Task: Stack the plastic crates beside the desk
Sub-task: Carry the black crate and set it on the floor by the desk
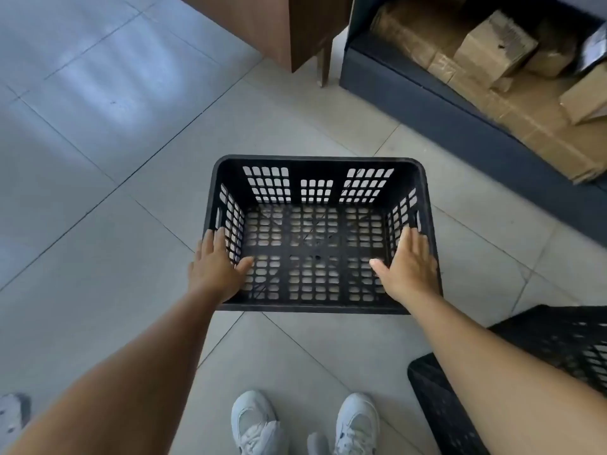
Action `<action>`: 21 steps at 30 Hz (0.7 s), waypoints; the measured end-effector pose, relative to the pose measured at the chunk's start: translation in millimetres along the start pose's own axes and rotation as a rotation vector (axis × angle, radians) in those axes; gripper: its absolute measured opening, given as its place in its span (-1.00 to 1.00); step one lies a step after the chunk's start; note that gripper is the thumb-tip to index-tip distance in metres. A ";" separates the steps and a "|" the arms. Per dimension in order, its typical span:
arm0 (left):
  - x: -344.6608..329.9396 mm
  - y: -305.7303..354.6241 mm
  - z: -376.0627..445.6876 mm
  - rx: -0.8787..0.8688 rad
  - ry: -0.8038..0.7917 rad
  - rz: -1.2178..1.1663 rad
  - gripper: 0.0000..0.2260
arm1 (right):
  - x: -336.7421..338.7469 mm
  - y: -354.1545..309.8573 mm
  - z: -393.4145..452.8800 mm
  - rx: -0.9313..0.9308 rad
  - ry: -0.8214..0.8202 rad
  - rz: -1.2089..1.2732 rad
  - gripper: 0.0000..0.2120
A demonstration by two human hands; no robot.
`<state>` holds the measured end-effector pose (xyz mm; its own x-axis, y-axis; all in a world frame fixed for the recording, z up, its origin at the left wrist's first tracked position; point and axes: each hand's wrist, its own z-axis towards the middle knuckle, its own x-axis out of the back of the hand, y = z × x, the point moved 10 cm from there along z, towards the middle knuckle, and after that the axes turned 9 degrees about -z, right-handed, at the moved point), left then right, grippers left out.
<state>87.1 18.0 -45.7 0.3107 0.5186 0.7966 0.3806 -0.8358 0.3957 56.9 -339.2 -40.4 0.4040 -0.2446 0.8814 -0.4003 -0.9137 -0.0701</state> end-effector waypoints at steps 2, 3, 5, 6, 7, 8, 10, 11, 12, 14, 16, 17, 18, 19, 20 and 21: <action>-11.4 -11.4 7.5 0.054 -0.003 0.040 -0.24 | -8.3 10.8 9.8 -0.045 0.017 -0.053 -0.13; -16.9 -17.2 11.2 0.080 -0.014 0.051 -0.24 | -13.7 18.0 15.2 -0.075 0.008 -0.087 -0.12; -25.6 -23.8 16.0 0.103 -0.023 0.055 -0.22 | -24.1 28.5 22.4 -0.121 -0.012 -0.105 -0.10; -31.8 -24.7 16.1 0.099 -0.029 0.079 -0.21 | -31.3 34.4 24.6 -0.149 -0.023 -0.094 -0.09; -36.9 -24.8 16.0 0.094 -0.042 0.108 -0.20 | -37.2 39.6 26.5 -0.175 -0.035 -0.077 -0.08; -41.8 -24.5 16.0 0.083 -0.052 0.133 -0.18 | -40.9 42.4 27.6 -0.193 -0.034 -0.066 -0.07; -50.3 -23.2 13.2 0.073 -0.081 0.166 -0.14 | -45.8 44.0 29.6 -0.207 -0.022 -0.089 -0.06; -53.7 -22.4 11.8 0.068 -0.090 0.179 -0.12 | -45.1 43.7 30.6 -0.209 -0.002 -0.102 -0.05; -56.5 -20.9 10.7 0.058 -0.099 0.193 -0.10 | -43.1 44.1 30.9 -0.218 0.019 -0.107 -0.05; -63.3 -16.6 8.7 0.028 -0.139 0.196 -0.09 | -41.9 44.4 30.3 -0.234 0.022 -0.109 -0.05; -76.7 -5.6 1.5 -0.037 -0.225 0.151 -0.10 | -46.4 37.5 25.5 -0.228 -0.002 -0.106 -0.07; -86.3 3.1 -5.6 -0.094 -0.285 0.143 -0.12 | -50.1 29.8 21.0 -0.215 -0.014 -0.101 -0.09; -97.2 12.7 -14.6 -0.157 -0.346 0.145 -0.13 | -54.7 19.4 16.0 -0.198 -0.021 -0.086 -0.10; -107.5 21.4 -24.3 -0.215 -0.395 0.151 -0.15 | -59.5 6.9 10.4 -0.174 -0.023 -0.065 -0.10; -114.8 27.7 -32.8 -0.254 -0.421 0.157 -0.17 | -64.0 -7.5 4.9 -0.145 -0.020 -0.034 -0.10; -119.0 30.0 -37.9 -0.275 -0.423 0.170 -0.20 | -67.5 -23.2 -0.4 -0.113 -0.018 0.001 -0.10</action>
<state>28.6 -75.6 -111.3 0.6938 0.3518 0.6284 0.0697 -0.9013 0.4276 38.7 -301.3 -98.0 0.4181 -0.2528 0.8725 -0.4908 -0.8711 -0.0172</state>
